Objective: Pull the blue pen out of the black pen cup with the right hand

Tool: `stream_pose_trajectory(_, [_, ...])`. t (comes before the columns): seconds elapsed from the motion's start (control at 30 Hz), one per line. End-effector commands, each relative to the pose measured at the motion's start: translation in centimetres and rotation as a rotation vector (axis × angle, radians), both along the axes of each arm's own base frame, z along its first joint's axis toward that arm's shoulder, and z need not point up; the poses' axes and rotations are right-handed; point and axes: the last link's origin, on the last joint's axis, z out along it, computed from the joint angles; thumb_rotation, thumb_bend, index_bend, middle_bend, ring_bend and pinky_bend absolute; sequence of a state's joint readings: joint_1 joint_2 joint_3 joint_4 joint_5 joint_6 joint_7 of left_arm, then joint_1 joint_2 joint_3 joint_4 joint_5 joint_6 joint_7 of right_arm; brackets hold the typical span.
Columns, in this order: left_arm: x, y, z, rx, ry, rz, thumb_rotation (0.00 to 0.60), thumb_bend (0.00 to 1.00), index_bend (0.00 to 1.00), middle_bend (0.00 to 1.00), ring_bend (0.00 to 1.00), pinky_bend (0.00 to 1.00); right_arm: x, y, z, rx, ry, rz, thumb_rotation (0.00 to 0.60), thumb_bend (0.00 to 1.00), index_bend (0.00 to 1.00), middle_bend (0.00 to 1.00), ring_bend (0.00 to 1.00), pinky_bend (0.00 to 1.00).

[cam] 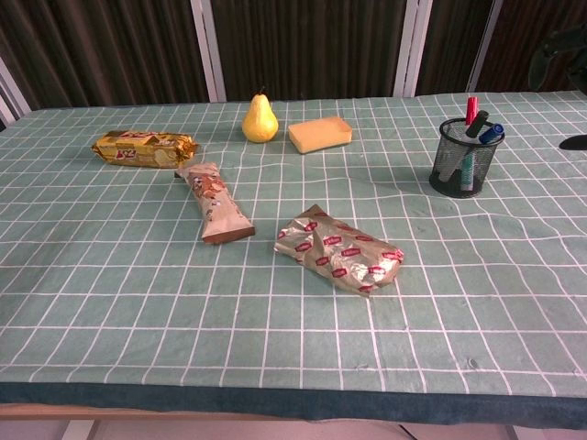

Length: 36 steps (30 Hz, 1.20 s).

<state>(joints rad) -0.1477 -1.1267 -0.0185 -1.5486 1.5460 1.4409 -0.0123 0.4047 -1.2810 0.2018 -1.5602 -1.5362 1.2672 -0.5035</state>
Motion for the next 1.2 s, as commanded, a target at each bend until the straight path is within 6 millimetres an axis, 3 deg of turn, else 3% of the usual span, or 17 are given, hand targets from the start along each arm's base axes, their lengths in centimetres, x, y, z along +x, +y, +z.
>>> stream_pose_trajectory(0.03, [0.0,0.0,0.1,0.002,-0.003,0.002,0.600,0.47,0.25,0.15,0.13,0.36,0.4,-1.4,-0.7,0.002,0.012,-0.013,0.600,0.37,0.62,0.97,1.00,1.00])
stream_pose_trajectory(0.47, [-0.1,-0.2,0.2,-0.002,-0.003,0.010,0.600,0.47,0.25,0.15,0.13,0.36,-1.1,-5.0,-1.7,-0.033,-0.017,-0.169,0.600,0.50,0.60,0.98,1.00,1.00])
stream_pose_trajectory(0.8, [-0.1,-0.1,0.1,-0.008,-0.004,0.013,0.600,0.47,0.25,0.15,0.13,0.36,-2.7,-7.1,-3.0,-0.027,-0.079,-0.264,0.600,0.50,0.58,0.99,1.00,1.00])
stream_pose_trajectory(1.2, [-0.1,-0.1,0.1,-0.012,-0.003,0.015,0.600,0.47,0.25,0.15,0.14,0.36,-3.4,-7.9,-3.9,-0.045,-0.085,-0.267,0.600,0.50,0.60,0.99,1.00,1.00])
